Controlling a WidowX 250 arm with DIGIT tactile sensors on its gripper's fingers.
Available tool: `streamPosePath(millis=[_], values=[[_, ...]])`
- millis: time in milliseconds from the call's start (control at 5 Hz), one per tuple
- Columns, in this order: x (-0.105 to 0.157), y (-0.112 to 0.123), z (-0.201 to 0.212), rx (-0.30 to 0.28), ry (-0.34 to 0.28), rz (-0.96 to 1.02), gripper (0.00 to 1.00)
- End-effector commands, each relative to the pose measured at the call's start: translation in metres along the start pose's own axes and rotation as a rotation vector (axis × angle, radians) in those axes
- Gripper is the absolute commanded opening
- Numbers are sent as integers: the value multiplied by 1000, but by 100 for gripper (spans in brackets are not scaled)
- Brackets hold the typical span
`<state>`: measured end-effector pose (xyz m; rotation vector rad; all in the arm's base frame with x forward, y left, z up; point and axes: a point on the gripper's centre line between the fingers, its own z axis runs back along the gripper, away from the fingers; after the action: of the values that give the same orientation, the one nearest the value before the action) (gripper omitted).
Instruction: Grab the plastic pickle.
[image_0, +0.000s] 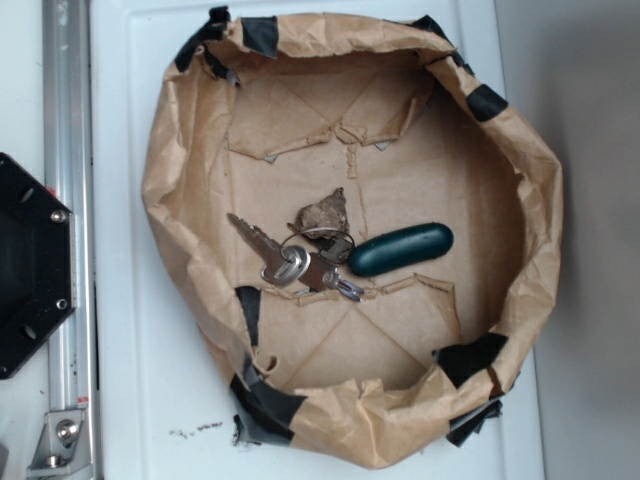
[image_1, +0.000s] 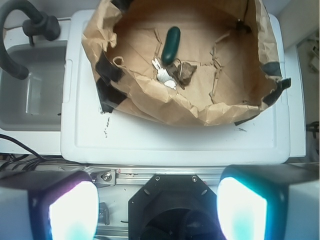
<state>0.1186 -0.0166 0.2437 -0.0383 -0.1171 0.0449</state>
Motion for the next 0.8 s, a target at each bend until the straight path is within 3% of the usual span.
streamPosePath(millis=[0,400,600], values=[[0,0,0,0,0,0,100],[75,51,-78,106,-153,114,100],[108,82,-121,109,-132,145,100]])
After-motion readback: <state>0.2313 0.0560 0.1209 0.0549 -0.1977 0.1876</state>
